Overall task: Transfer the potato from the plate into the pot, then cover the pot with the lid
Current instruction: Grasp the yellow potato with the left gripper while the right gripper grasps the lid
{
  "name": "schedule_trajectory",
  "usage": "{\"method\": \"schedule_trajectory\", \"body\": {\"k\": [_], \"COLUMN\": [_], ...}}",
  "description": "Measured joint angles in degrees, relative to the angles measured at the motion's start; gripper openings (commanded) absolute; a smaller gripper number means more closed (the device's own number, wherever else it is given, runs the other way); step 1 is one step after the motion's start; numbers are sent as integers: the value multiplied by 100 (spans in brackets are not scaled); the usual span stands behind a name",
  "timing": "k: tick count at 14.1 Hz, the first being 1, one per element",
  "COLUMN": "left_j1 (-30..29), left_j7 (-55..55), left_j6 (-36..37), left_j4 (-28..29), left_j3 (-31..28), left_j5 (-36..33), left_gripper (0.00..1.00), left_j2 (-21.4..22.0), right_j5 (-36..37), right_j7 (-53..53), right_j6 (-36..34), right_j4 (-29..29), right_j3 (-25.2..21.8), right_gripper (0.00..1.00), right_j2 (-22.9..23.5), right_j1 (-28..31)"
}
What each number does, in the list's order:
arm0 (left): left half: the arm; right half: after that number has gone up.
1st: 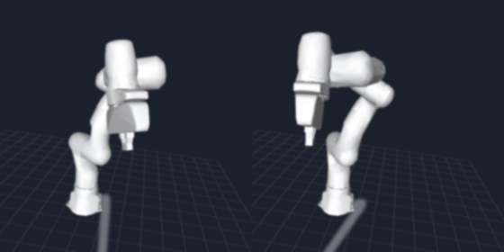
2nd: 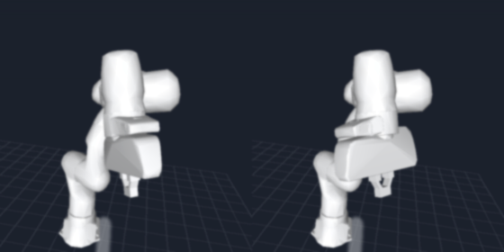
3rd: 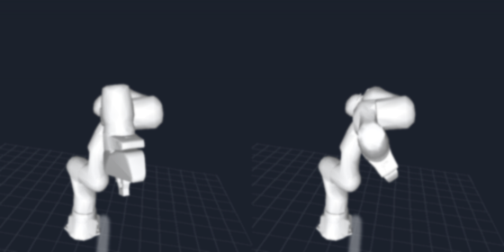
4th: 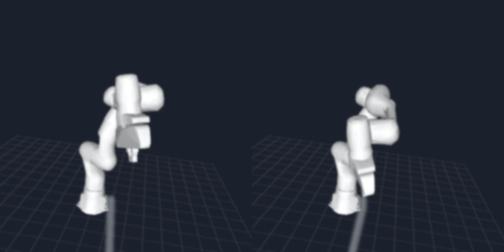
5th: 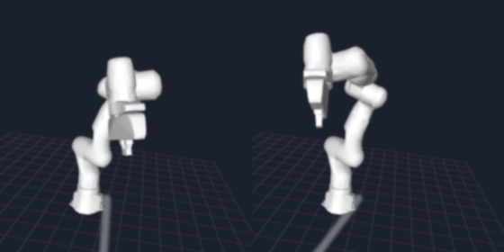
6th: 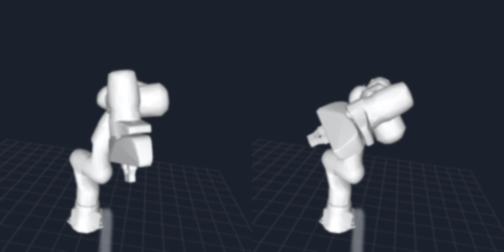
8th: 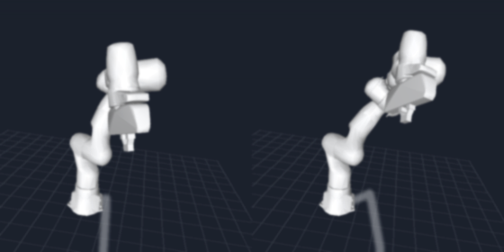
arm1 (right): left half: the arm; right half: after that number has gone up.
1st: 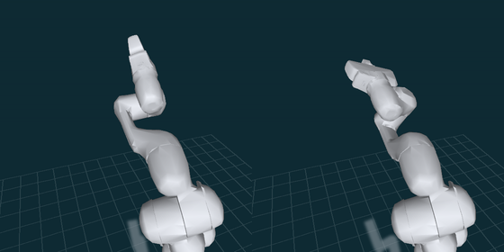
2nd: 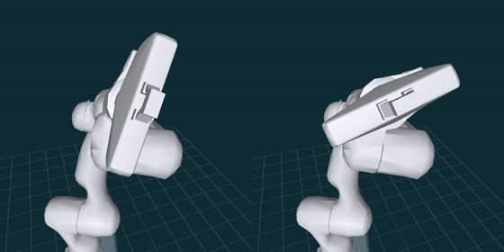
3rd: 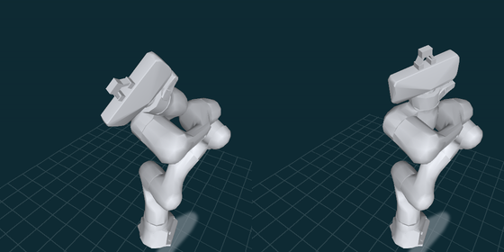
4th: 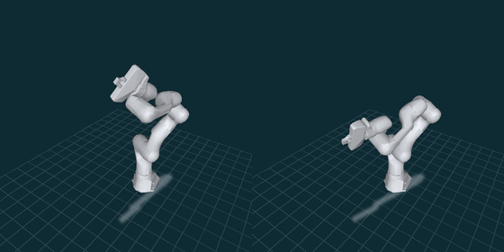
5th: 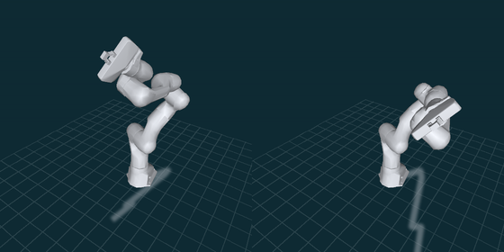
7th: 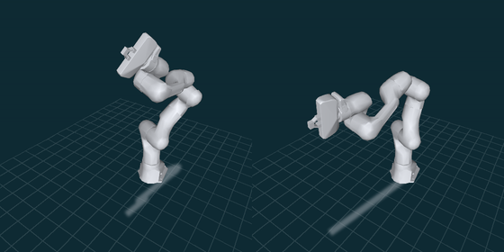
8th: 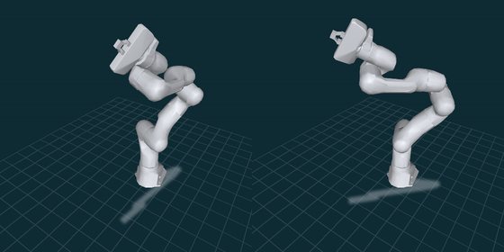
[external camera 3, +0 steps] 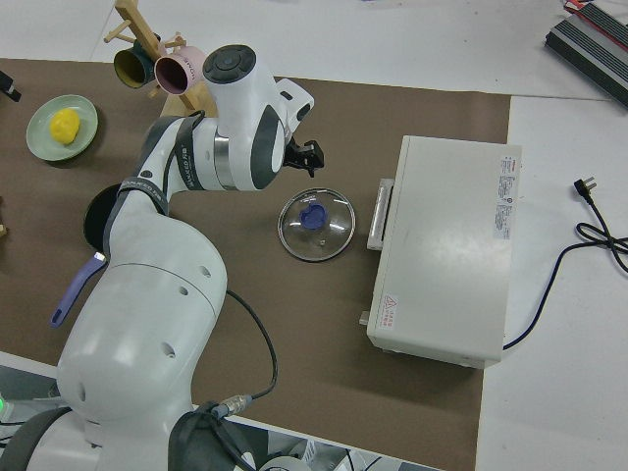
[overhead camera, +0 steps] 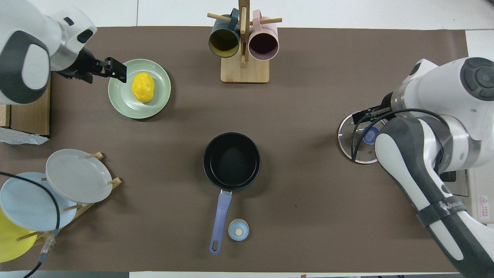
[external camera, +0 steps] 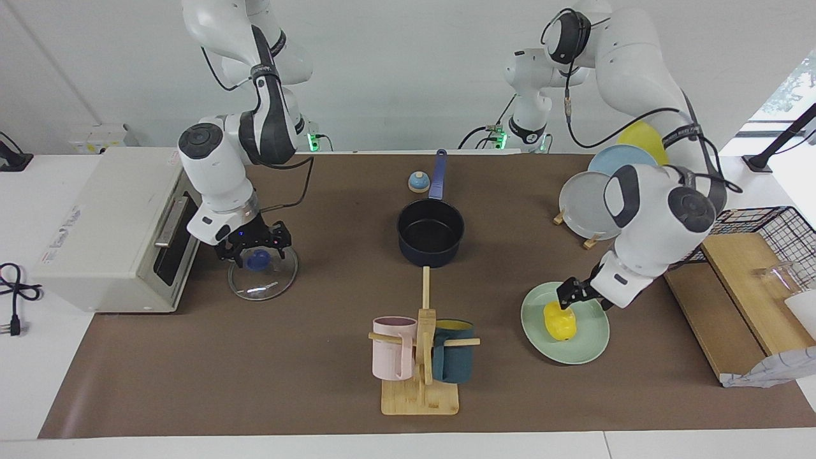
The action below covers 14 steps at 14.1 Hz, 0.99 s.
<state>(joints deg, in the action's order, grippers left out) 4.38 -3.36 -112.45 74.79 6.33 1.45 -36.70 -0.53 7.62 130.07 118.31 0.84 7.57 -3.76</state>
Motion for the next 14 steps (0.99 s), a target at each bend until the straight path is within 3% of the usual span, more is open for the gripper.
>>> {"method": "schedule_trajectory", "body": {"k": [2,8,9,10,11,12,14], "left_j1": [23,176,179,179,179,179,179], "left_j7": [0,0,0,-2,-3,-5,-35], "left_j6": [-152,-644,-675,-696,-701,-703,-704], "left_j4": [-89,324,380,423,454,473,481], "left_j3": [-1,-1,-4,-8,-18,-24,-34], "left_j5": [-105,-371,-373,-376,-378,-378,-378], "left_gripper": [100,100,90,72,28,0,0], "left_j2": [-227,-230,-220,-206,-188,-169,-126], "right_j5": [0,0,0,0,0,0,0], "right_j7": [1,190,190,189,189,189,190], "right_j6": [75,717,792,830,837,838,838], "right_j4": [93,696,762,805,824,827,827], "right_j3": [-1,-12,-2,13,16,17,17], "right_gripper": [100,100,100,100,95,86,68], "right_j2": [15,39,39,39,39,39,38], "right_j1": [46,340,332,327,321,319,319]}}
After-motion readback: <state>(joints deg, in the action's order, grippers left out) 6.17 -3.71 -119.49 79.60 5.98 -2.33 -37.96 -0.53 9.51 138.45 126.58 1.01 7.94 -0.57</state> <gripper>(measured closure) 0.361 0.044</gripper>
